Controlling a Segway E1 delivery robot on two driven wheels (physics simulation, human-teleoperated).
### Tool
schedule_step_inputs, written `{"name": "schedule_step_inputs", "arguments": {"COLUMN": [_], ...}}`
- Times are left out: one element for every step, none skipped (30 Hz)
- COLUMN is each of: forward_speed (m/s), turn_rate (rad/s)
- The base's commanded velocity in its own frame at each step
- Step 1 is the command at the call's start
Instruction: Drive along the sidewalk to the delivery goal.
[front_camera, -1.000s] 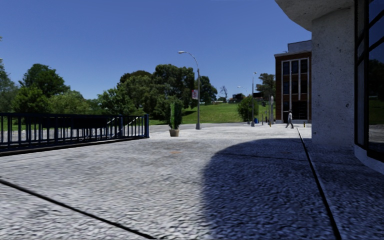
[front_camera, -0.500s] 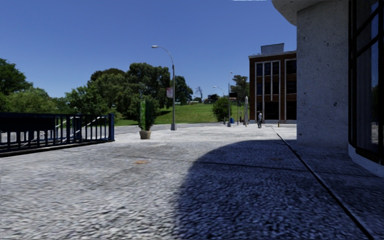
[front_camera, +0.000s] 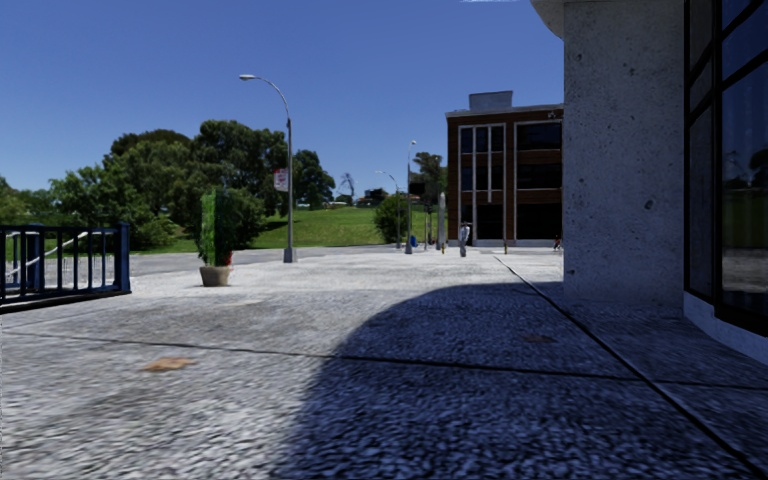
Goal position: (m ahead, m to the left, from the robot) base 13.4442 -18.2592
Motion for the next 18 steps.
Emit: {"name": "schedule_step_inputs", "arguments": {"forward_speed": [2.00, 2.00, 2.00, 2.00, 2.00, 2.00, 2.00, 2.00, 2.00, 2.00, 2.00, 2.00, 2.00, 2.00, 2.00, 2.00, 2.00, 2.00], "turn_rate": [-0.39, -0.39, -0.39, -0.39, -0.39, -0.39, -0.39, -0.39, -0.39, -0.39, -0.39, -0.39, -0.39, -0.39, -0.39, -0.39, -0.39, -0.39]}}
